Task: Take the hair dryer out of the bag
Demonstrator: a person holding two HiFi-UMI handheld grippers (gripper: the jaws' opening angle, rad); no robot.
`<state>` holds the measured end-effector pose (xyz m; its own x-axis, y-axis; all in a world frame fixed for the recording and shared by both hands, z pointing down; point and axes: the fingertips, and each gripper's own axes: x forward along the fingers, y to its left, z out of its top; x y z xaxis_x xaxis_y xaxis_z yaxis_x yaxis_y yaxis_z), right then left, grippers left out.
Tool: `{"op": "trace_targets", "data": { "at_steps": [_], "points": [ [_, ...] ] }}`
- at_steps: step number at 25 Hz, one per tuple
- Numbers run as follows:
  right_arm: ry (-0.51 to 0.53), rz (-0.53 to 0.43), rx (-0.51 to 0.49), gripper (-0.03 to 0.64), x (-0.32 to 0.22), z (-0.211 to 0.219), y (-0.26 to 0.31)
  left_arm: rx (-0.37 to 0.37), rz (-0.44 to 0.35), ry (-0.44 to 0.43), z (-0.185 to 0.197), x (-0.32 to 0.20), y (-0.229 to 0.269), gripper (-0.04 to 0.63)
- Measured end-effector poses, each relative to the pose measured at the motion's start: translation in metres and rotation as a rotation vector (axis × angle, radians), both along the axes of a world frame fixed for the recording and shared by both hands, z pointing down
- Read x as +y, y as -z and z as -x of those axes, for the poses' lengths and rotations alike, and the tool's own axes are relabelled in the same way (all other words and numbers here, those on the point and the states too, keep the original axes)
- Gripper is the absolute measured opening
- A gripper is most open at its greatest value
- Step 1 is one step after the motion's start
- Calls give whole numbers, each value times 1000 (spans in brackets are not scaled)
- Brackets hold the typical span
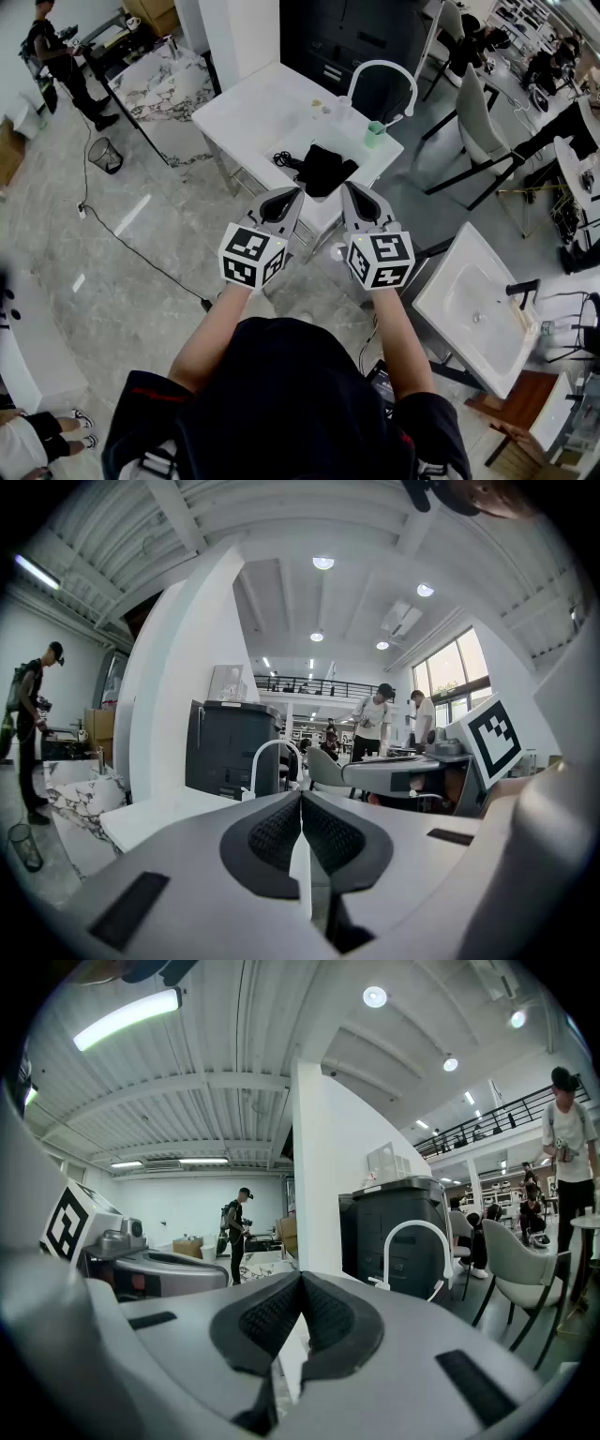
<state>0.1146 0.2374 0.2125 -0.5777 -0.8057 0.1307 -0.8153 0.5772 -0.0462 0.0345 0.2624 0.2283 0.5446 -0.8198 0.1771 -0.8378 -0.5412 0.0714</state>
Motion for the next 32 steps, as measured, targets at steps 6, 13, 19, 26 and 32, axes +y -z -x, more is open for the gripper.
{"op": "trace_targets", "data": {
  "at_steps": [6,13,19,26,32],
  "points": [
    [18,18,-29,34,3,-3,-6,1,1,10,-3,-2,-3,17],
    [41,30,-12,34,-1,-7,-11,7,10,34,-5,-4,-8,17],
    [48,39,-11,34,-10,-8,-14,7,19,59,0,-10,-11,17],
    [47,51,-7,34,-29,-2,-21,8,25,60,8,-30,-16,17],
    [34,63,-8,34,-56,3,-26,1,28,50,14,-61,-21,17]
  ]
}}
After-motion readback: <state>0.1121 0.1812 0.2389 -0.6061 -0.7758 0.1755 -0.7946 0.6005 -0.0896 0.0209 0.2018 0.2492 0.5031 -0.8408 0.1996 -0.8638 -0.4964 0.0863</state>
